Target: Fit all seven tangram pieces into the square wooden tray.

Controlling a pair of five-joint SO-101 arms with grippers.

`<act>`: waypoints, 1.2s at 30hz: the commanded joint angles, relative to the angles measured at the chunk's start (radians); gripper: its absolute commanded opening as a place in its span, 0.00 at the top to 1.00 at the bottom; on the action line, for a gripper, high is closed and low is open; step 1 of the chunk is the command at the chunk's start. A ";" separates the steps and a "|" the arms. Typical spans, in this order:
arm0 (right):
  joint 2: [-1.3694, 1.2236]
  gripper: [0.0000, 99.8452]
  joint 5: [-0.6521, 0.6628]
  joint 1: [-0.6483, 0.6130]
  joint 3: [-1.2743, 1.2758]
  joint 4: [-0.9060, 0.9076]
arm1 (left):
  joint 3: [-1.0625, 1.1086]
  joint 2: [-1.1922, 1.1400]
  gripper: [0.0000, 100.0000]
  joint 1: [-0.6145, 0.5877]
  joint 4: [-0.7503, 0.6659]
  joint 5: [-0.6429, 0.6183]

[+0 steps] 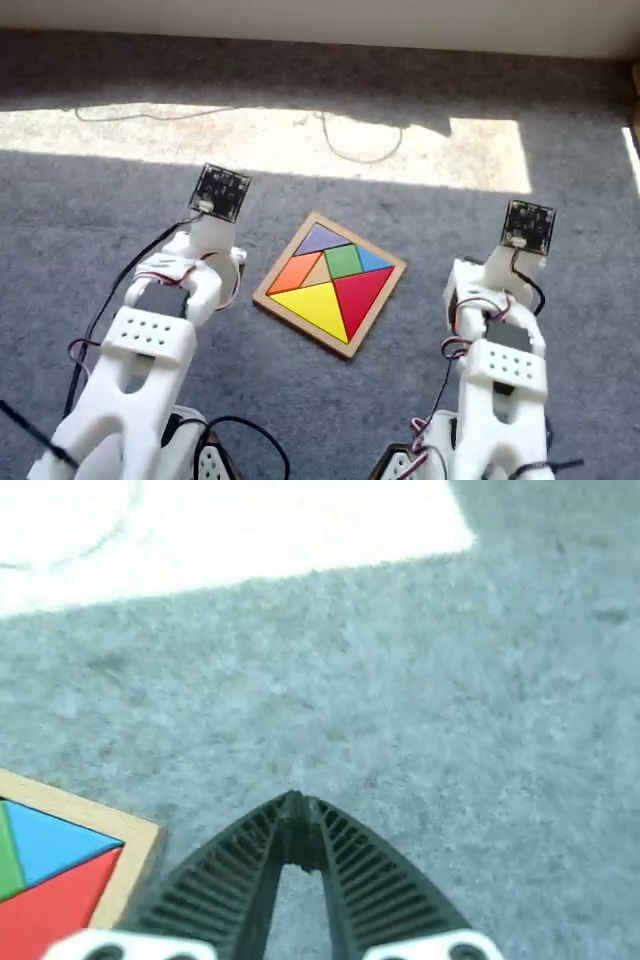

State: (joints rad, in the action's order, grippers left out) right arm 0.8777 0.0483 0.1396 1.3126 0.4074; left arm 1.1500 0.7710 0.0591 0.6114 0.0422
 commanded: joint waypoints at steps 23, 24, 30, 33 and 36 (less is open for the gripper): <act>0.970 0.99 0.009 -0.351 0.386 0.361 | 0.532 1.059 0.99 -0.196 0.114 0.002; 0.969 0.99 0.009 -0.351 0.433 0.361 | 0.542 1.059 0.99 -0.196 0.126 0.003; 0.928 0.99 0.008 -0.275 0.507 0.481 | 0.545 1.052 0.99 -0.229 0.261 0.006; 0.935 0.99 0.008 -0.211 0.507 0.576 | 0.545 1.050 0.99 -0.229 0.356 0.006; 0.935 0.99 0.008 -0.168 0.507 0.676 | 0.545 1.050 0.99 -0.229 0.479 0.006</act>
State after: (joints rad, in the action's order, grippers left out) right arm 1.8075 0.0483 -0.0783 1.6717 1.0027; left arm 1.6763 1.7806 -0.1619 0.9935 0.0422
